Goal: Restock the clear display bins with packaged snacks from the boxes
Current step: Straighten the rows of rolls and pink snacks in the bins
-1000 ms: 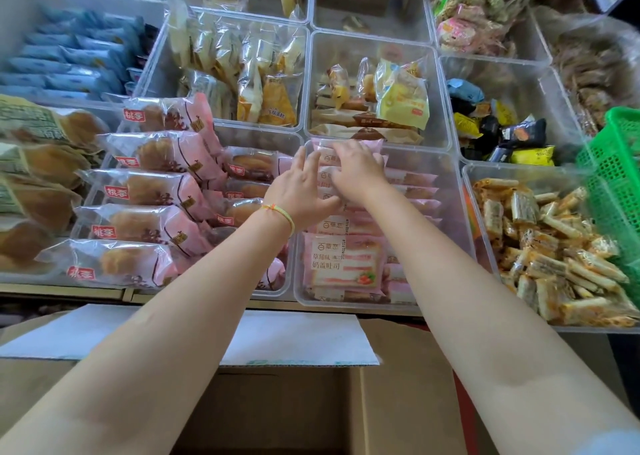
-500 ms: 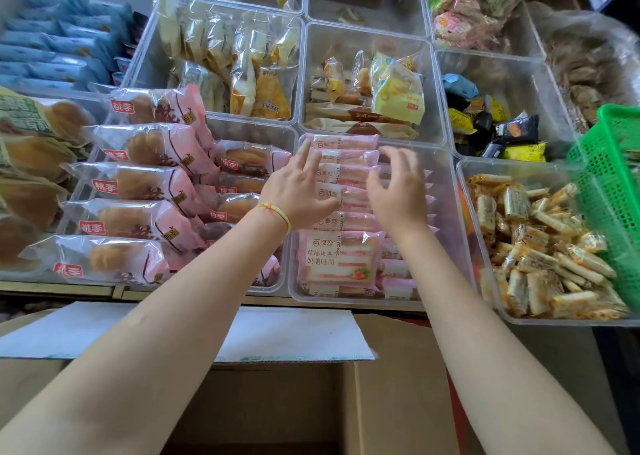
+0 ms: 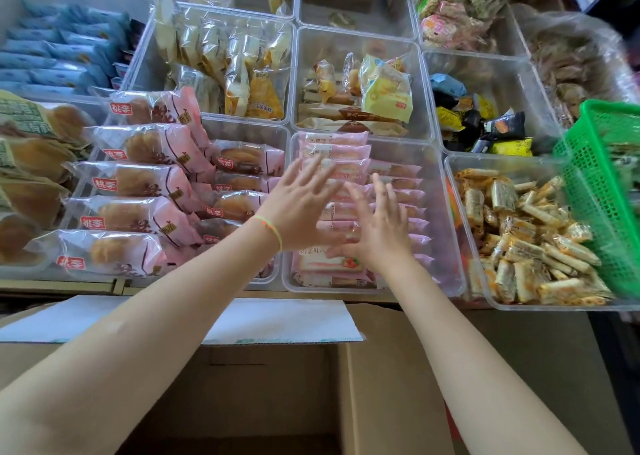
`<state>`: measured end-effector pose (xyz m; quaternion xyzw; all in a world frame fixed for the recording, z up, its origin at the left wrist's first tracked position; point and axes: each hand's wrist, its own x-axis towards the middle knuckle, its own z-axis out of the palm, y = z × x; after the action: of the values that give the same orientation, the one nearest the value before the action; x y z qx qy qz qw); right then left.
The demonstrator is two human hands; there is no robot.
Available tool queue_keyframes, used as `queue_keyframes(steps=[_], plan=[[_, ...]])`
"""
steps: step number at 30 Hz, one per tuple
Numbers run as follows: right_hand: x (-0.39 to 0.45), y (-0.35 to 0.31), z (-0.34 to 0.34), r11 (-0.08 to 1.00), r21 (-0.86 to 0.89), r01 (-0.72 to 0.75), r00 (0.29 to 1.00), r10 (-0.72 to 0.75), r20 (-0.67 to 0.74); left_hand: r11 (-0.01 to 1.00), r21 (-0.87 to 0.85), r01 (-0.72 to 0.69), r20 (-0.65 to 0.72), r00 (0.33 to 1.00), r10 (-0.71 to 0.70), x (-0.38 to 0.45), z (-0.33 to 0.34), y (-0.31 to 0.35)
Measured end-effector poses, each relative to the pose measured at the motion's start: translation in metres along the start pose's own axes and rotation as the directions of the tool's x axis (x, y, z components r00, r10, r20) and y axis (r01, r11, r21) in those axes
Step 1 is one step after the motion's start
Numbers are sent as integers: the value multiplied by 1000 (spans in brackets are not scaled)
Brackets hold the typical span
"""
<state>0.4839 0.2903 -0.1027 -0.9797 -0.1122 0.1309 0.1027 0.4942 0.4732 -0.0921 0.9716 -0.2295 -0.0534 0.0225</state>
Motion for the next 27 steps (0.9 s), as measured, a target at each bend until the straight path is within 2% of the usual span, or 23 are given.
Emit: queue_keyframes(steps=[1, 3, 7, 13, 18, 21, 23, 25, 27], plan=[[-4, 0, 2, 998, -59, 28, 1000, -29, -10, 997, 53, -63, 52, 997, 61, -9, 4, 4], [-12, -1, 7, 978, -183, 96, 995, -96, 6, 980, 172, -96, 169, 983, 67, -19, 15, 9], [-20, 0, 19, 929, -341, 148, 989, -129, 78, 962, 270, -44, 187, 982, -8, -17, 23, 18], [6, -2, 4, 935, -330, 131, 991, -132, 19, 971, 228, 78, 138, 984, -112, 4, 11, 2], [-4, -1, 13, 933, -323, 160, 986, -133, 104, 968, 243, 68, 195, 974, -117, -5, 21, 11], [-8, 6, -5, 975, -125, 181, 972, -159, 172, 973, 211, 92, 182, 974, -132, -10, 19, 15], [-10, 12, -25, 981, 177, 84, 984, -109, 139, 971, 230, 65, 150, 983, -102, -12, 15, 21], [-6, 17, -35, 876, 482, -33, 999, 13, 45, 972, 232, 45, 115, 991, -73, -13, 16, 30], [9, 21, -37, 770, 619, -154, 974, 225, -37, 979, 197, 52, 102, 992, -73, -15, 19, 39]])
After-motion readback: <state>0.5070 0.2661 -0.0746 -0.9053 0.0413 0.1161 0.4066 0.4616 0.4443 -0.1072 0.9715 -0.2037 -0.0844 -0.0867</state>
